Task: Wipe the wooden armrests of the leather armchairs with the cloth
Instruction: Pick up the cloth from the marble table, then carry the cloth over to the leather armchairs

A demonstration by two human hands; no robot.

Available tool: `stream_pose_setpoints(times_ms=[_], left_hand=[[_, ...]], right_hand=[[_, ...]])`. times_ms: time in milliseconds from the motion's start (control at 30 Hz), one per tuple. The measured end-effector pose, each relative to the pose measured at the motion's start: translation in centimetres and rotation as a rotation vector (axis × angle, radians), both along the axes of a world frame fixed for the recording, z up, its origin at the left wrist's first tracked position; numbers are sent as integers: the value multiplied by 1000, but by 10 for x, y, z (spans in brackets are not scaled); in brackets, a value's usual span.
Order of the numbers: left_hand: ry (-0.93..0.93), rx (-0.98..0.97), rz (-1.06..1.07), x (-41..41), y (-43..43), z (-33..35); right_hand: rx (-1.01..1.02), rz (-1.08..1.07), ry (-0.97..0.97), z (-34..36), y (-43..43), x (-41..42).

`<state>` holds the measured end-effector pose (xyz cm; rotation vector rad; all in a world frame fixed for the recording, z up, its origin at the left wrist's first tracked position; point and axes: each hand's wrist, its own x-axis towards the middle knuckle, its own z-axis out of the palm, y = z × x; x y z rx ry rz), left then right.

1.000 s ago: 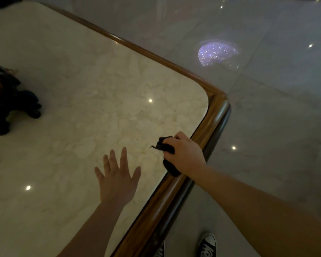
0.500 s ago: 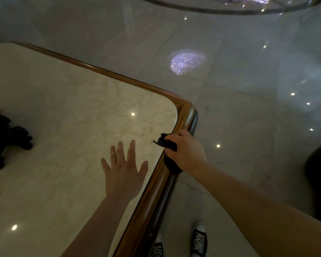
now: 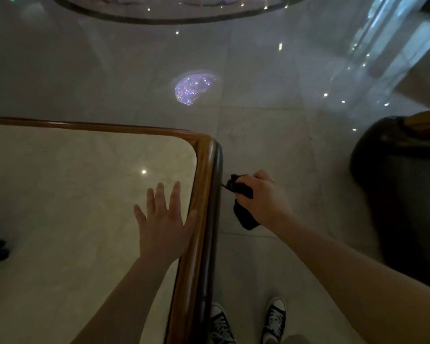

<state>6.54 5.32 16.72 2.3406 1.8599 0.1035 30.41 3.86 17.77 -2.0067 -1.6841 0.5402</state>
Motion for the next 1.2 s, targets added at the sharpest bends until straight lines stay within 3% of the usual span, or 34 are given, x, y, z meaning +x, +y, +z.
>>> stream_pose_setpoints(times_ms=[1200], left_hand=[[-62,26,-637,322,-163,47]], right_hand=[[-24,-637,-66,57,-313,254]])
